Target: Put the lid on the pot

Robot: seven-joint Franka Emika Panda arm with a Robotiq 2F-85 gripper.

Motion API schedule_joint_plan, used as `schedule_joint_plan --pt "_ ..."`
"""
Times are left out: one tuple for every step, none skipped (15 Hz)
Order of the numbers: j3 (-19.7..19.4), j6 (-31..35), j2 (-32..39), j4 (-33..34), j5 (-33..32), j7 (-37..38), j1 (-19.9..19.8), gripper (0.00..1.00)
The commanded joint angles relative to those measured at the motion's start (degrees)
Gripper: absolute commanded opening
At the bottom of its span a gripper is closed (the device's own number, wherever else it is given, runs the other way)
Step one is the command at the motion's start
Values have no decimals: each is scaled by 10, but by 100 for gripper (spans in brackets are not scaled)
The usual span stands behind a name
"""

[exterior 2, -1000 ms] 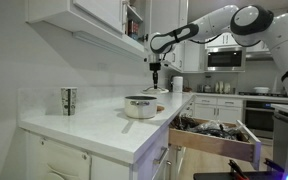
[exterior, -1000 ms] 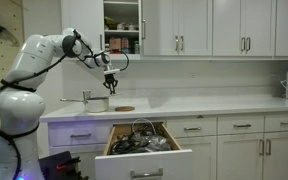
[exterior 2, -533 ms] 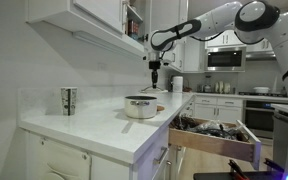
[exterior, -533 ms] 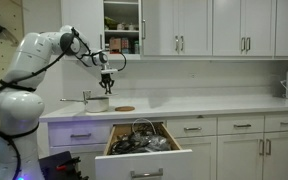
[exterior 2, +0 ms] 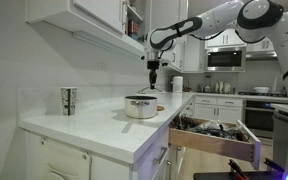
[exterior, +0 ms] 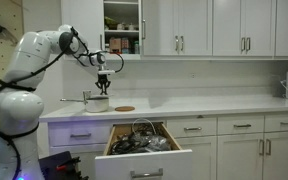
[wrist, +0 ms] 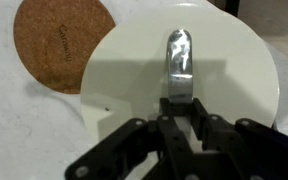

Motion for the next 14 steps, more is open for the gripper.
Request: schedule_joint_plan --pt "11 17 -27 -28 10 -13 -4 6" --pt "14 19 -26 -31 8 -11 -2 6" --pt "16 21 -25 -32 5 -9 0 6" --pt "19 20 -24 -33 5 -9 2 6" --pt "21 22 -23 -34 4 -8 3 6" --pt "23 22 -22 -34 3 -7 5 6" --pt "25 22 -21 -34 3 -7 6 6" --pt "26 23 -21 -35 1 -6 9 6" --pt "27 25 -20 -36 0 -5 11 6" --pt "28 26 -20 -35 0 -5 13 6" --pt "28 28 -20 -35 -2 -5 15 6" --pt "29 28 -19 -34 -2 -5 17 6" --pt "29 29 -18 -33 -1 -6 17 6" --pt "30 30 -17 -31 -1 -7 18 6"
